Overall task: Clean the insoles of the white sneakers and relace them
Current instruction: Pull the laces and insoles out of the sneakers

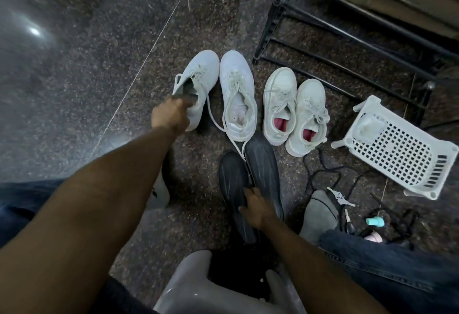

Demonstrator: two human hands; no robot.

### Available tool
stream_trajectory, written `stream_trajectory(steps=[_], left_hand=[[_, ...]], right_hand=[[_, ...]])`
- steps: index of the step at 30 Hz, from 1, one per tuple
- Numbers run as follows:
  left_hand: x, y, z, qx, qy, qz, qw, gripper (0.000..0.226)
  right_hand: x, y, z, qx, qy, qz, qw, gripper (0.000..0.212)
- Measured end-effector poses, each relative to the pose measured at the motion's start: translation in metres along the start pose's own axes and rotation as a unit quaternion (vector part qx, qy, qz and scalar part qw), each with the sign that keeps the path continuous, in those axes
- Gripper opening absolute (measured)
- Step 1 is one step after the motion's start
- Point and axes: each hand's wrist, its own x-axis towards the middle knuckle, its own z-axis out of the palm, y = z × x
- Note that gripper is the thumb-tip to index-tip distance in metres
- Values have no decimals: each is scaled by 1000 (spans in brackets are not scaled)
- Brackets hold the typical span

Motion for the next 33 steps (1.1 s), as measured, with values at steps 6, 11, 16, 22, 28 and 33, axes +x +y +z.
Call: stream_trajectory(steps=[6,11,16,22,28,33], left_hand=[[2,24,28,-3,-65,-3,998,45],[-32,44,62,-37,93,73,992,53],[-33,75,70,-86,-7,110,990,54],[-10,100,64,-17,-111,25,993,45],[19,80,34,51,5,37,998,27],[44,69,21,71,-48,64,994,35]], right_hand=[[6,-4,6,25,-5,-19,999,62],[5,-6,-7,57,59,-28,996,50],[-3,-11,-39,51,235,36,970,29],[4,1,-45,-43,192,69,978,34],[3,19,-29,-46,195,104,974,36],[5,26,-30,41,165,146,975,38]])
